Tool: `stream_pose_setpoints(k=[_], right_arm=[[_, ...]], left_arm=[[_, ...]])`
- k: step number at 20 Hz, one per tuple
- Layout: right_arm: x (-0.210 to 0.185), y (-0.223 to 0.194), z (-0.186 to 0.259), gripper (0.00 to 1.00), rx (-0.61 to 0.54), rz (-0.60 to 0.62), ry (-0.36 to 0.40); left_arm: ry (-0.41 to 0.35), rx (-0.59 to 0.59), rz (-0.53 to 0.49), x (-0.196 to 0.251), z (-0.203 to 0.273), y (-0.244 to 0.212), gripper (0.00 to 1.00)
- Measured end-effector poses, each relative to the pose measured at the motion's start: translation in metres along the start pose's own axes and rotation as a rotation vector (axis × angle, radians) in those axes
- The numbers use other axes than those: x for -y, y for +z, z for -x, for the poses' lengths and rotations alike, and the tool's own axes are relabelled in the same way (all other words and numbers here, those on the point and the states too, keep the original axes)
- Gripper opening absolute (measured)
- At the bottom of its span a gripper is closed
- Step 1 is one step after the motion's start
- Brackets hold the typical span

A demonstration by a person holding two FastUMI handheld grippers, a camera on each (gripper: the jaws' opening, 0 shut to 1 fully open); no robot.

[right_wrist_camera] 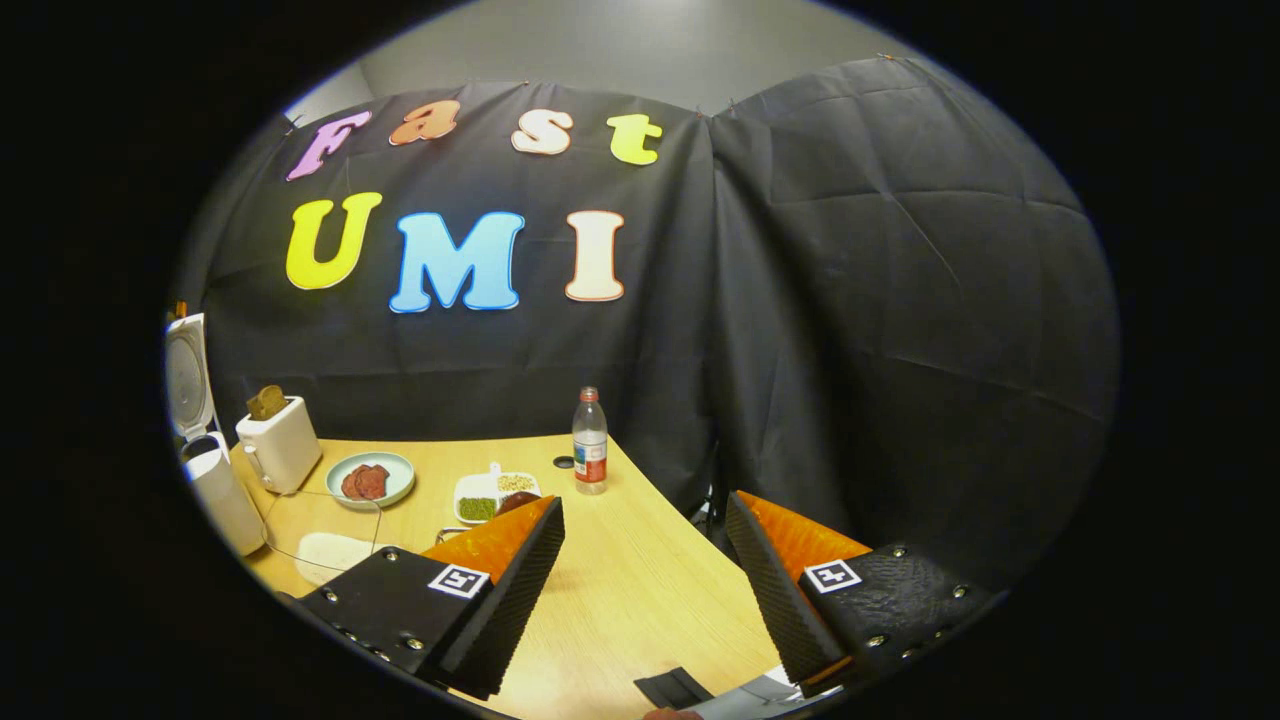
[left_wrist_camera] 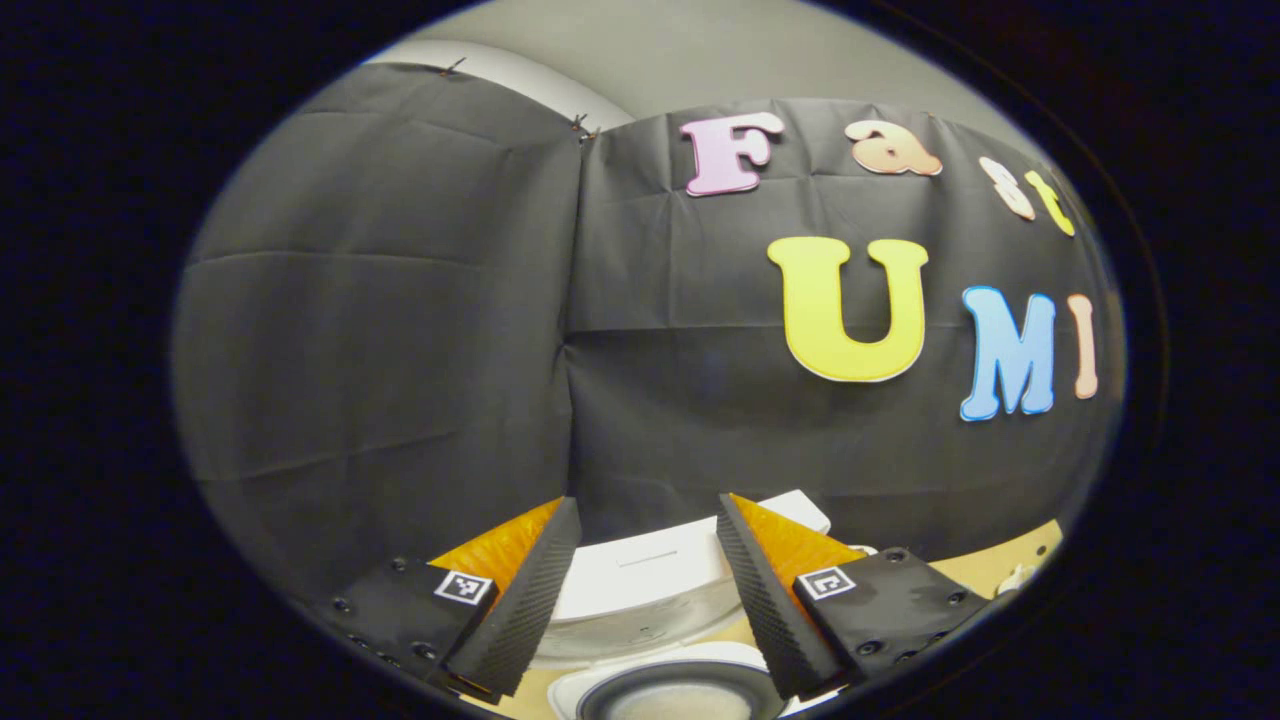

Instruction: Close the left gripper, press the button to open the rice cooker; take a wooden spoon from the chopstick holder with the right hand, scoop a spoonful of rice and pour it into the rice cooker, then put the wooden spoon back into the chopstick holder.

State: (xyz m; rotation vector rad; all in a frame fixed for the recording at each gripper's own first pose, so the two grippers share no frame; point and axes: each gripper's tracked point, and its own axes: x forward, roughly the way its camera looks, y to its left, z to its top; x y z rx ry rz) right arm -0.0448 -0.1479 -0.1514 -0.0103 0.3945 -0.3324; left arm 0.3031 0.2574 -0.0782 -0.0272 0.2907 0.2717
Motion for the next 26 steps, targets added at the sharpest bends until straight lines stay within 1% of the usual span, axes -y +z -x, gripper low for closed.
stream_pose_setpoints(k=[1, 2, 4, 6, 7, 9, 13, 14, 16, 19, 20, 24, 26], right_arm=[[-0.003, 0.006, -0.001, 0.99, 0.009, -0.002, 0.016], [-0.004, 0.010, -0.003, 0.99, 0.020, -0.002, 0.032], [-0.008, 0.020, -0.006, 0.99, 0.042, -0.002, 0.061], [-0.011, 0.026, -0.009, 0.98, 0.055, -0.003, 0.089], [-0.011, 0.027, -0.011, 0.98, 0.058, -0.002, 0.098], [-0.012, 0.029, -0.014, 0.98, 0.060, -0.004, 0.116], [-0.012, 0.034, -0.019, 0.99, 0.069, -0.016, 0.151], [-0.012, 0.036, -0.020, 0.99, 0.072, -0.020, 0.158], [-0.015, 0.041, -0.021, 0.98, 0.078, -0.043, 0.184], [-0.014, 0.043, -0.026, 0.99, 0.081, -0.053, 0.198], [-0.015, 0.042, -0.028, 0.98, 0.077, -0.051, 0.204], [-0.023, 0.040, -0.030, 0.99, 0.069, -0.041, 0.234], [-0.027, 0.040, -0.029, 0.99, 0.070, -0.029, 0.245]], left_arm=[[0.003, 0.001, -0.019, 0.007, 0.010, -0.006, 0.92], [-0.002, 0.003, -0.033, 0.013, 0.015, -0.007, 0.95], [-0.001, 0.000, -0.048, 0.019, 0.023, -0.009, 0.96], [-0.008, -0.002, -0.036, 0.023, 0.035, -0.012, 0.96], [-0.015, -0.004, -0.021, 0.027, 0.042, -0.014, 1.00], [-0.029, -0.012, 0.008, 0.032, 0.052, -0.018, 1.00], [-0.051, -0.038, 0.021, 0.046, 0.083, -0.037, 1.00], [-0.058, -0.050, 0.020, 0.052, 0.091, -0.044, 0.98], [-0.082, -0.076, 0.020, 0.064, 0.111, -0.060, 0.98], [-0.116, -0.113, 0.026, 0.078, 0.137, -0.089, 1.00], [-0.123, -0.123, 0.025, 0.081, 0.142, -0.098, 0.98], [-0.142, -0.190, 0.037, 0.093, 0.162, -0.136, 0.98], [-0.148, -0.225, 0.047, 0.097, 0.167, -0.154, 0.94]])
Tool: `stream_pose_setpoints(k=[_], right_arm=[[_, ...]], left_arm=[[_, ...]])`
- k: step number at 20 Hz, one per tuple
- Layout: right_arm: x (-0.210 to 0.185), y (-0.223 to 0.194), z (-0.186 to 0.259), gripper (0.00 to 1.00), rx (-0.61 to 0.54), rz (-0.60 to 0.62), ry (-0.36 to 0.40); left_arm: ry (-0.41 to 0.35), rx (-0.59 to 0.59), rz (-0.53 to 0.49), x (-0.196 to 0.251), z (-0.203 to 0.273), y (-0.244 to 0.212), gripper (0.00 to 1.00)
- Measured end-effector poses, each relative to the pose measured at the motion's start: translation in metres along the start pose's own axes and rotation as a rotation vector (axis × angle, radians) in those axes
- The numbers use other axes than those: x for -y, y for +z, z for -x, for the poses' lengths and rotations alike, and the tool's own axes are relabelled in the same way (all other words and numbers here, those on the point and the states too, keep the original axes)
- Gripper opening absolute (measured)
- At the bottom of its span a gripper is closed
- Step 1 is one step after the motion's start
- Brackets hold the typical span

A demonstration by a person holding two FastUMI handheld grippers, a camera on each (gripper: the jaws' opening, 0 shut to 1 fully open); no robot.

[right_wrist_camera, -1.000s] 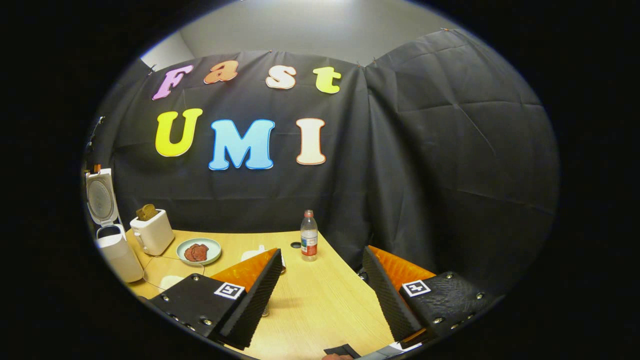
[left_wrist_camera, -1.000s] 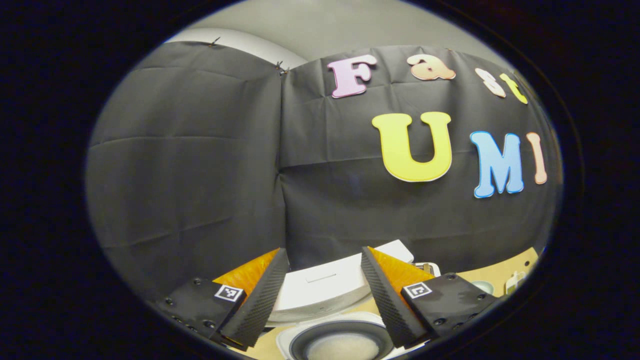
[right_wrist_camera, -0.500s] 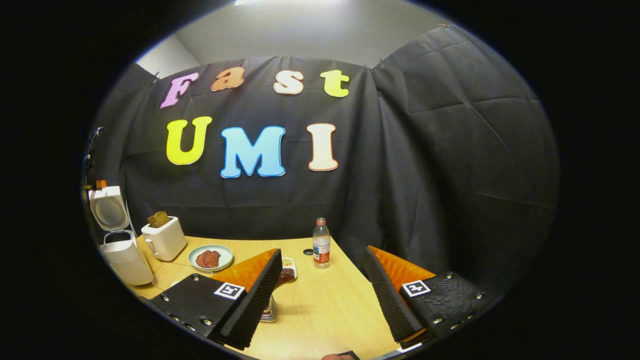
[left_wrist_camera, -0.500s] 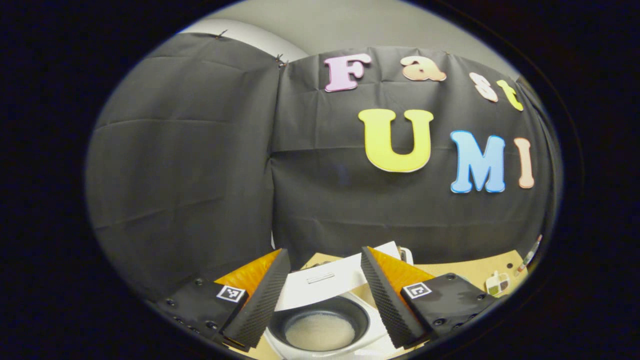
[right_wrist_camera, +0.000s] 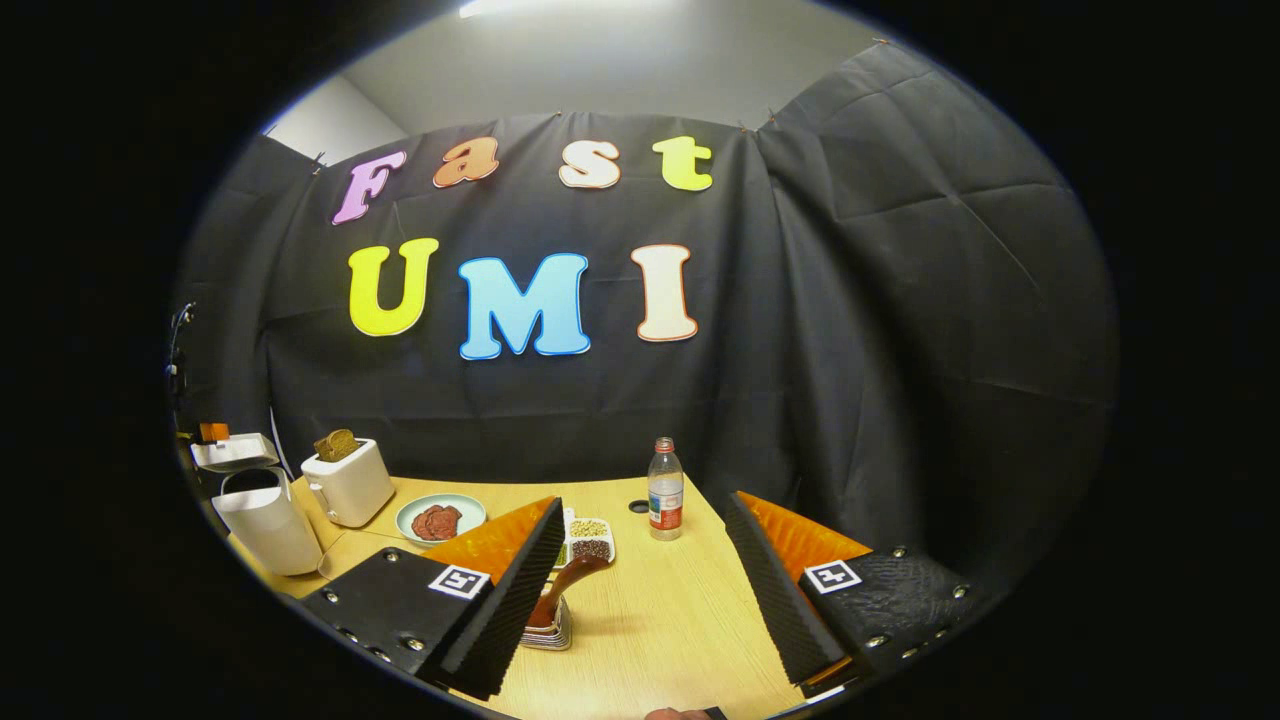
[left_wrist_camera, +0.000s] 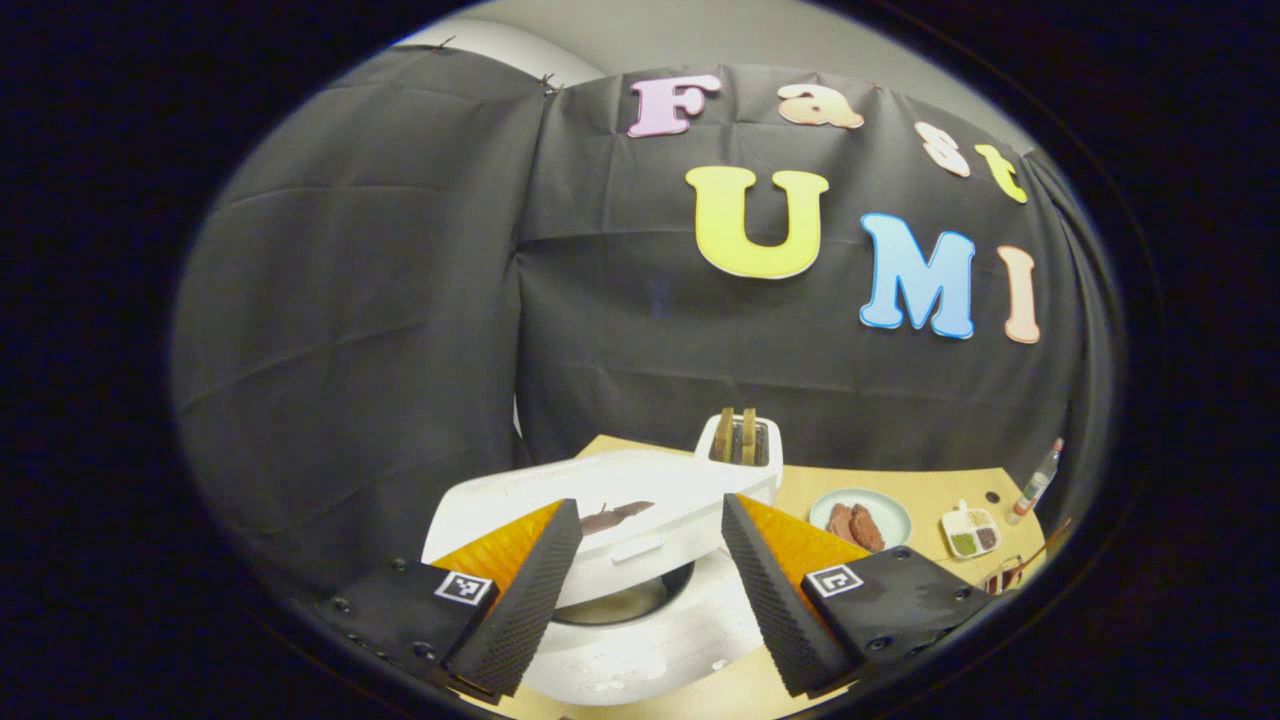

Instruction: Close the left gripper, press the button to open the rice cooker; take a wooden spoon from the chopstick holder with the right hand, scoop a spoonful of rice and pour it into the rice cooker, then put the wooden spoon back into the chopstick holder.

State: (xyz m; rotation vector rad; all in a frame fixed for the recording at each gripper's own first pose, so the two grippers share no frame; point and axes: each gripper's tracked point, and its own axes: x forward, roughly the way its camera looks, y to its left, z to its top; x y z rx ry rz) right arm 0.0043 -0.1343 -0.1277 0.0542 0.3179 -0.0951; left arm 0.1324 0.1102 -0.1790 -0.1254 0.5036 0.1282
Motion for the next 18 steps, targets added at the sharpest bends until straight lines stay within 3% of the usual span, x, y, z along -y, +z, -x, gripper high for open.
stream_pose_setpoints(k=[1, 11, 16, 18], right_arm=[[0.000, -0.001, 0.000, 0.98, -0.001, 0.009, 0.004], [0.009, -0.004, 0.006, 0.99, -0.008, 0.021, -0.017], [0.008, -0.005, 0.006, 0.99, -0.009, 0.021, -0.022], [0.004, -0.004, 0.006, 0.99, -0.005, 0.022, -0.017]], left_arm=[[-0.002, -0.013, 0.004, 0.002, 0.000, -0.009, 0.98], [0.004, -0.131, -0.001, 0.004, -0.014, -0.072, 1.00], [0.016, -0.177, -0.073, 0.004, -0.020, -0.087, 0.98], [0.026, -0.177, -0.040, 0.003, -0.023, -0.086, 0.98]])
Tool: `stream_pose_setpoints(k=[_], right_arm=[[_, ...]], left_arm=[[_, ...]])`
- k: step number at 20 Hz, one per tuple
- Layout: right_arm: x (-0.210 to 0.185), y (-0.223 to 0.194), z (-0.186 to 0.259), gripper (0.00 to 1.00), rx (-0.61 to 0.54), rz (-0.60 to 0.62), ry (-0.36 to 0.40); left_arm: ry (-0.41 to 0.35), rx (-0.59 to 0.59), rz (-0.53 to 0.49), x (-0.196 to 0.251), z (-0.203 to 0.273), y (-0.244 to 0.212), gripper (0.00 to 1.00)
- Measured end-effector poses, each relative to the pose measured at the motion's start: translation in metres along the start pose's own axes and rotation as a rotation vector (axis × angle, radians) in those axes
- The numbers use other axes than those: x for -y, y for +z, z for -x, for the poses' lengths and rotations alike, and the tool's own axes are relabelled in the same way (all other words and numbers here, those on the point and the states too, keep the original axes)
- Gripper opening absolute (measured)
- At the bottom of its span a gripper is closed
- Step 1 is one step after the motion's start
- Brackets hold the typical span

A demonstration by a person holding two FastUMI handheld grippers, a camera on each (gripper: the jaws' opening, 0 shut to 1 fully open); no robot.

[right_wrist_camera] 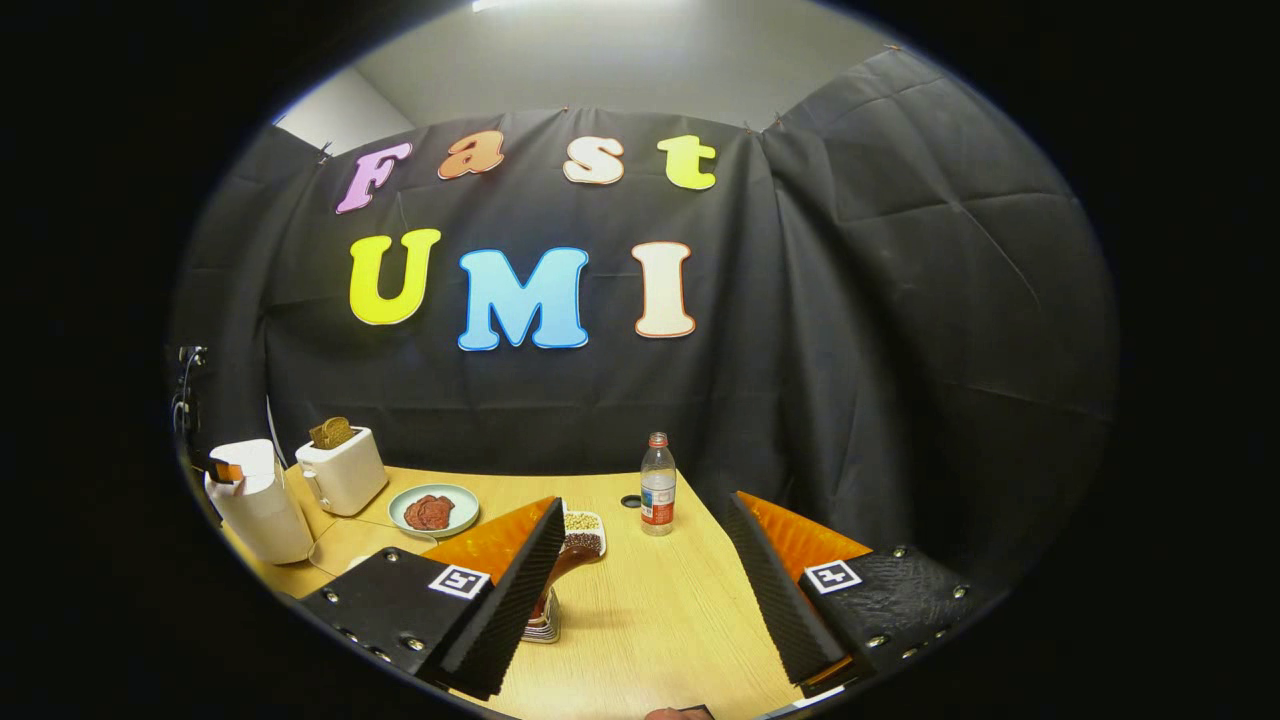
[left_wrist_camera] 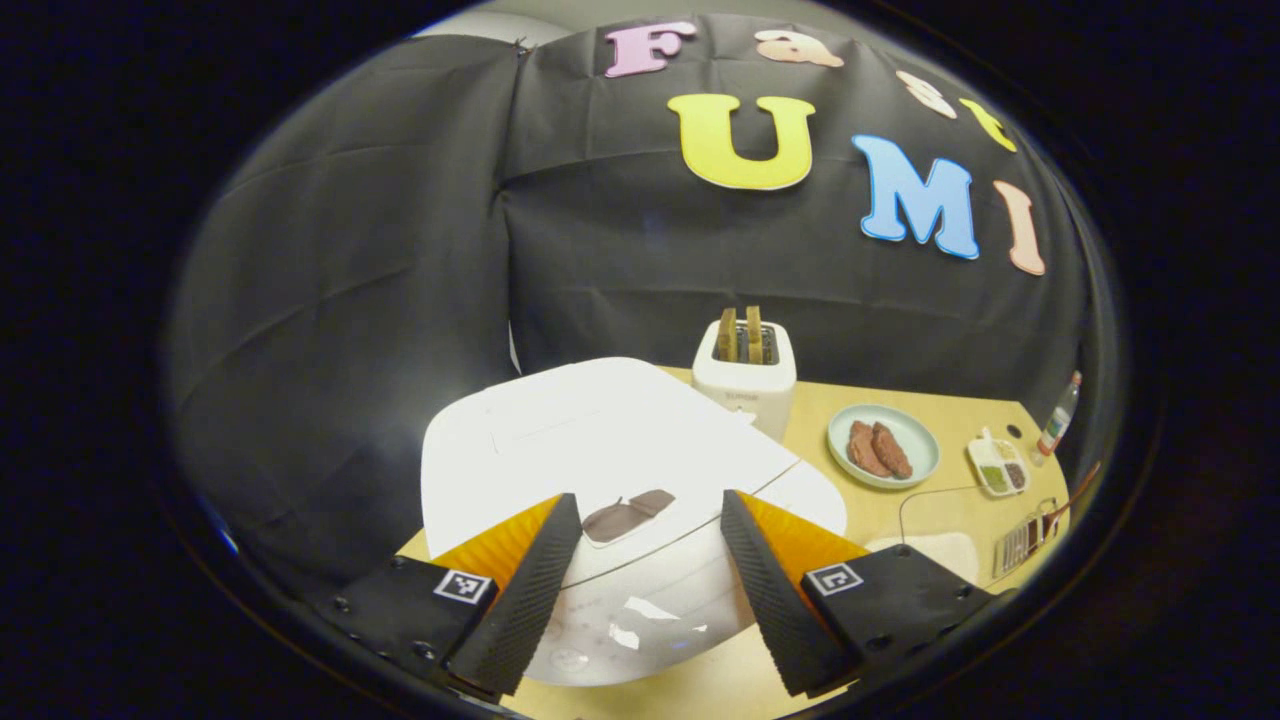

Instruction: Close the left gripper, press the button to open the rice cooker; take a wooden spoon from the chopstick holder with the right hand, scoop a spoonful of rice and pour it into the rice cooker, then put the wooden spoon back into the chopstick holder.

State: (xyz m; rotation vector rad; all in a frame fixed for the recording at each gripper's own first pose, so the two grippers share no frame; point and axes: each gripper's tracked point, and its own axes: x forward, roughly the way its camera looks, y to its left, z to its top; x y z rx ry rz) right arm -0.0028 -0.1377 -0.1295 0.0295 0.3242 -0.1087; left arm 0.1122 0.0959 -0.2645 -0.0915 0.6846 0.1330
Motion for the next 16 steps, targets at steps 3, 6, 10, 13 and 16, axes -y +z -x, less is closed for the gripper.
stream_pose_setpoints(k=[3, 6, 10, 13, 16], right_arm=[[-0.010, 0.004, -0.001, 0.99, 0.003, -0.009, 0.021], [-0.024, 0.025, 0.004, 0.99, 0.040, -0.015, 0.051], [-0.055, 0.064, 0.013, 0.98, 0.114, -0.017, 0.124], [-0.075, 0.091, 0.022, 0.98, 0.181, -0.010, 0.153], [-0.096, 0.110, 0.033, 0.98, 0.244, -0.003, 0.178]], left_arm=[[-0.005, 0.053, -0.006, 0.000, 0.007, 0.006, 0.99], [-0.049, 0.101, 0.077, 0.004, 0.028, 0.018, 1.00], [-0.088, 0.296, 0.003, 0.004, 0.096, 0.070, 0.97], [-0.099, 0.424, -0.044, 0.002, 0.152, 0.107, 0.96], [-0.093, 0.506, -0.072, 0.002, 0.191, 0.133, 0.95]])
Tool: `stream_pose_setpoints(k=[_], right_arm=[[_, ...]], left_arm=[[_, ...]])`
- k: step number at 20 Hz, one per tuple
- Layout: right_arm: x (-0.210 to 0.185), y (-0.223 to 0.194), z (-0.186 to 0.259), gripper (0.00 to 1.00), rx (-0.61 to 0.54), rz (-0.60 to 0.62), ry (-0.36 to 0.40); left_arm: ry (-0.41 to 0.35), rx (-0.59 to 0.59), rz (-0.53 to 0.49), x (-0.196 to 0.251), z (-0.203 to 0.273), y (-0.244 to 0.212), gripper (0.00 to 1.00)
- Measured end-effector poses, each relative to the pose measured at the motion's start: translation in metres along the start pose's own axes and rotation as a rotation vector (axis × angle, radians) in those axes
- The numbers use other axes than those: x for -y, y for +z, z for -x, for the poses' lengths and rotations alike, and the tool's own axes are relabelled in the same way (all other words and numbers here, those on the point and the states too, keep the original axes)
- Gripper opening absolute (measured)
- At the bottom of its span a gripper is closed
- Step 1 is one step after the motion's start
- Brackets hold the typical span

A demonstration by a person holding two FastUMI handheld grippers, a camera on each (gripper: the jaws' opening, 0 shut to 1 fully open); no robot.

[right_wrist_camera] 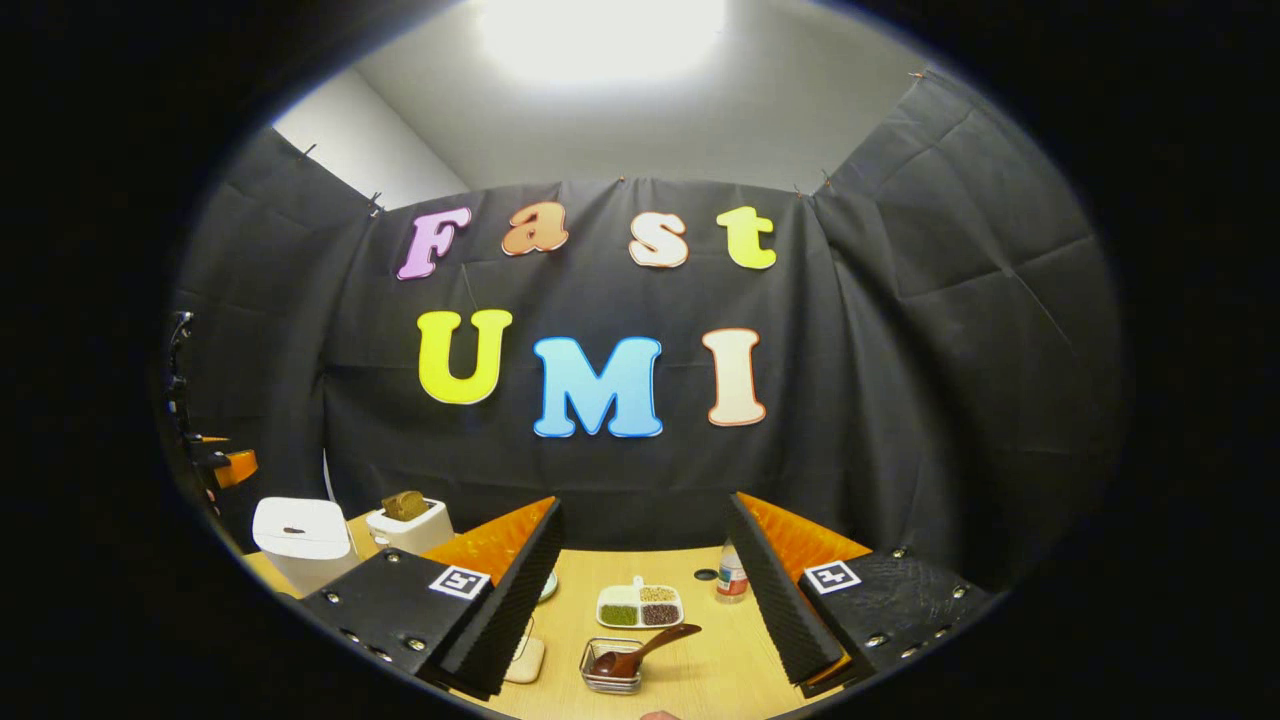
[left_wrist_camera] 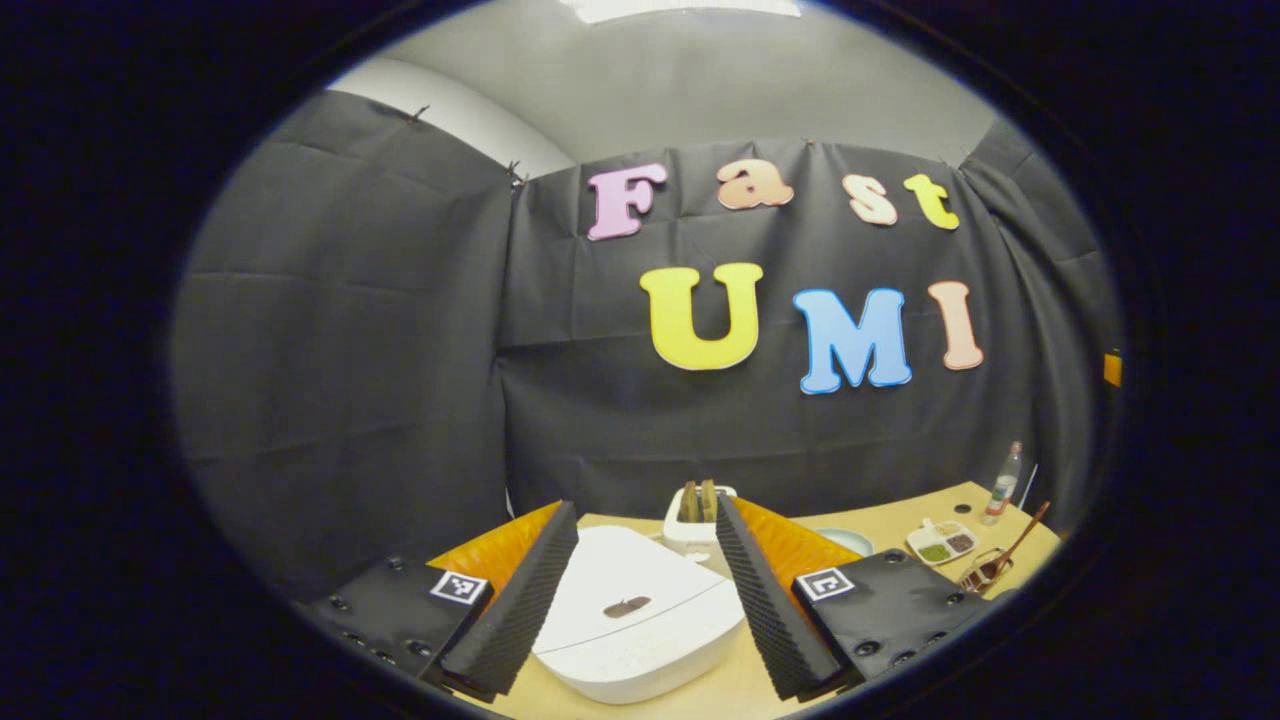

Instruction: Close the left gripper, press the button to open the rice cooker; take a wooden spoon from the chopstick holder with the right hand, scoop a spoonful of rice and pour it into the rice cooker, then put the wooden spoon back into the chopstick holder.

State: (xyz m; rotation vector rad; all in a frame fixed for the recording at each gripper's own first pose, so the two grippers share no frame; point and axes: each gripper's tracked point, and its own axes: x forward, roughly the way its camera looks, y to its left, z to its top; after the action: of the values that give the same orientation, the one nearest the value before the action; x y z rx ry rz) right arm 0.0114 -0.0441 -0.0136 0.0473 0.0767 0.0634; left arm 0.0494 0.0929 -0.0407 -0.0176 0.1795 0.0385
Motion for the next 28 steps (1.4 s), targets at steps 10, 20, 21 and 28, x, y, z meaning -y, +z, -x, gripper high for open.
stream_pose_setpoints(k=[10, 20, 21, 28], right_arm=[[-0.074, 0.000, 0.006, 0.98, 0.085, -0.028, 0.082], [-0.084, -0.004, 0.007, 0.98, 0.077, -0.030, 0.101], [-0.081, -0.002, 0.007, 0.98, 0.079, -0.032, 0.095], [-0.076, -0.001, 0.009, 0.98, 0.083, 0.002, 0.065]], left_arm=[[-0.061, 0.217, 0.014, 0.043, 0.074, 0.052, 0.96], [-0.053, 0.201, 0.010, 0.043, 0.070, 0.046, 0.97], [-0.056, 0.208, 0.009, 0.043, 0.071, 0.048, 0.97], [-0.053, 0.185, 0.003, 0.043, 0.066, 0.037, 0.98]])
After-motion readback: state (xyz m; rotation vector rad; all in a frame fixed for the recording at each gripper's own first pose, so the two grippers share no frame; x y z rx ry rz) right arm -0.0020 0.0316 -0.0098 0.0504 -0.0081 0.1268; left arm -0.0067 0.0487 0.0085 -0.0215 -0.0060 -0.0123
